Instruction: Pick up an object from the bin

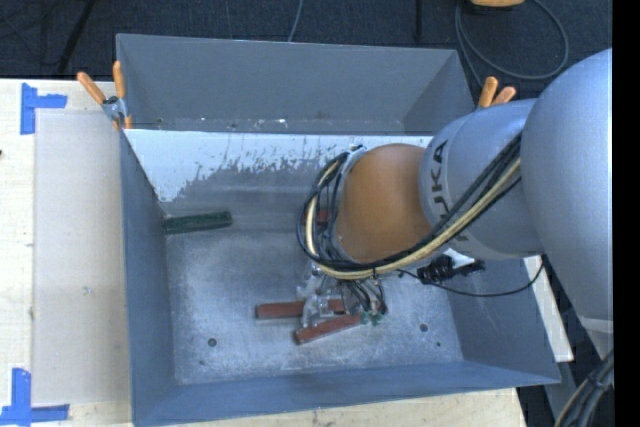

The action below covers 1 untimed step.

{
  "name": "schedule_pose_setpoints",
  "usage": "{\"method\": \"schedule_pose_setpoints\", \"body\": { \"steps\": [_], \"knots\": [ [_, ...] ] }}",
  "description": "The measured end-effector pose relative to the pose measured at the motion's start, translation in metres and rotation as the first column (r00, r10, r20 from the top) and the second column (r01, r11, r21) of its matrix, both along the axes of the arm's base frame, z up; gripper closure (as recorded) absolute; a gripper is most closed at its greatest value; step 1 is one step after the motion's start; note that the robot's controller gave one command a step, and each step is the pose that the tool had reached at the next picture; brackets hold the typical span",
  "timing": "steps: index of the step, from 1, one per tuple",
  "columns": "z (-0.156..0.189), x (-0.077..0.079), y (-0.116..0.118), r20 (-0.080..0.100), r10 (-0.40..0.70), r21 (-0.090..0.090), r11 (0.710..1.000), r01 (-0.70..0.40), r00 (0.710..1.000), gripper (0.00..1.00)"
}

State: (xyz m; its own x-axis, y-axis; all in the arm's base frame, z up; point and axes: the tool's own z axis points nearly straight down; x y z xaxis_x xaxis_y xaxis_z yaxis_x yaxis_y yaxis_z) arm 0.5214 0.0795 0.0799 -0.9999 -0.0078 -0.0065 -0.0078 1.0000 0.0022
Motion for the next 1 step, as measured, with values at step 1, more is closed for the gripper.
{"method": "schedule_pose_setpoints", "body": {
  "steps": [1],
  "knots": [
    [0.1657, 0.0101, 0.0078, 0.0, 0.003, -0.001, 1.0, -0.003, 1.0, 1.0]
  ]
}}
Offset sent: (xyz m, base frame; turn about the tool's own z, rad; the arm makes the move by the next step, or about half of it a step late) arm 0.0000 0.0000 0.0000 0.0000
